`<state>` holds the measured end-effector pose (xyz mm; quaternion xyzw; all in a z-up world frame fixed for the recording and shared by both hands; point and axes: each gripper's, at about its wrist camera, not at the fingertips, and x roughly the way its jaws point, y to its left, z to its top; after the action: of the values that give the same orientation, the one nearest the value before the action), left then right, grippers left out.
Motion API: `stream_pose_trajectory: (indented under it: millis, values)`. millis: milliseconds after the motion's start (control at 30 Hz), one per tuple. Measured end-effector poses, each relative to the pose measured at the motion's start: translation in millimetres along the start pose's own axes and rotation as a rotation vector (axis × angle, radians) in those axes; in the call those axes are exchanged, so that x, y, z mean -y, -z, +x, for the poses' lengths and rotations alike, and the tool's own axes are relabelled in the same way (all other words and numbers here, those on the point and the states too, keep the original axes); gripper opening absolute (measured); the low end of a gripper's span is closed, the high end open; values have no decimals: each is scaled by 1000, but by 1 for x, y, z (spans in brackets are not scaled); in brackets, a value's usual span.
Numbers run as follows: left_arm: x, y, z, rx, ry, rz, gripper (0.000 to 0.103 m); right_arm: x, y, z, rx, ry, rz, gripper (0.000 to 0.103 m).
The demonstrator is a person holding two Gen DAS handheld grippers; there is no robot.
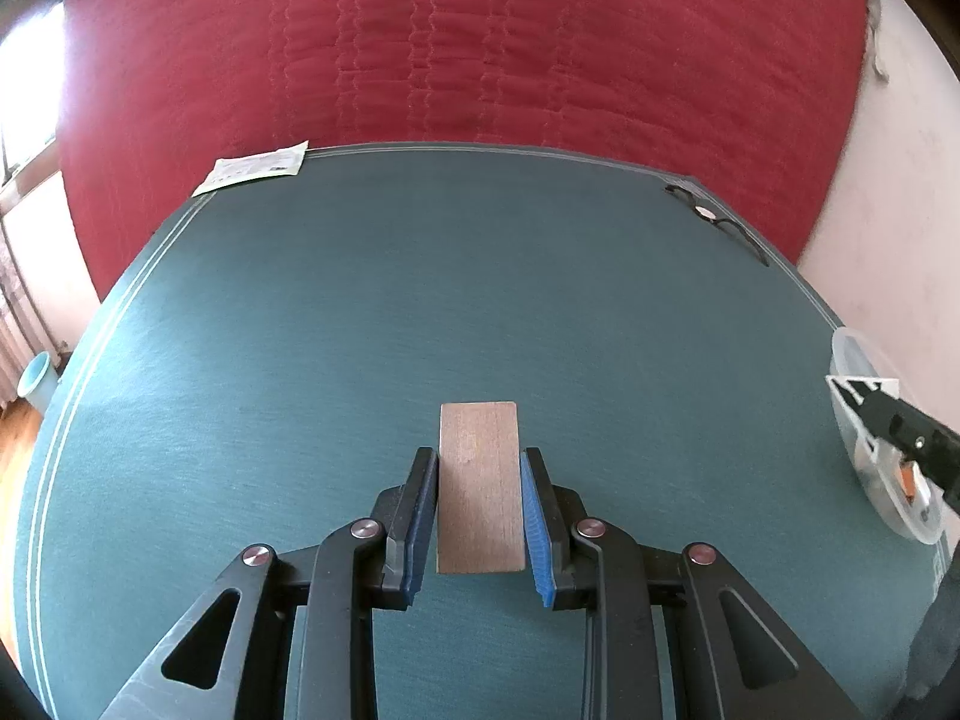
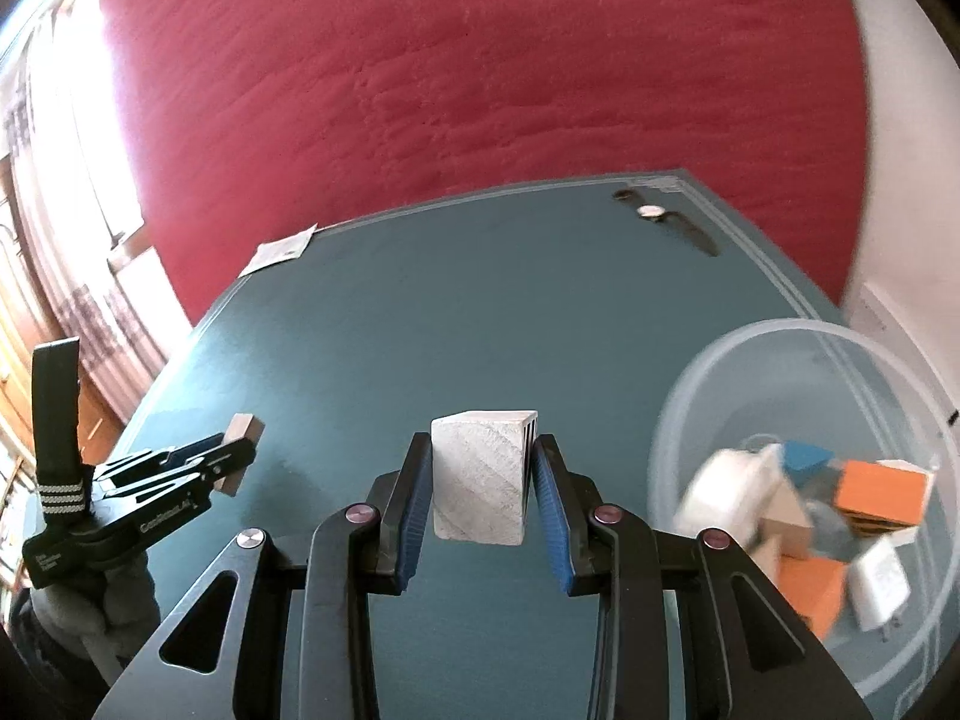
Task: Organize rigid objects
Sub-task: 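Carry the white block into the bowl and open the right gripper while the left holds the tan block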
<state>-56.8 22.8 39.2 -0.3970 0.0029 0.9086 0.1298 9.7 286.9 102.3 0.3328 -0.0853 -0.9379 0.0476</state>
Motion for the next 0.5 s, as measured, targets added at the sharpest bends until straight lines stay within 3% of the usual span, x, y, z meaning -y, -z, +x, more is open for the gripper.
stream_pose_trajectory:
  millis: [500]
  values:
    - [32, -4, 1, -12, 42, 70, 29, 65, 3, -34, 45, 133, 80, 34]
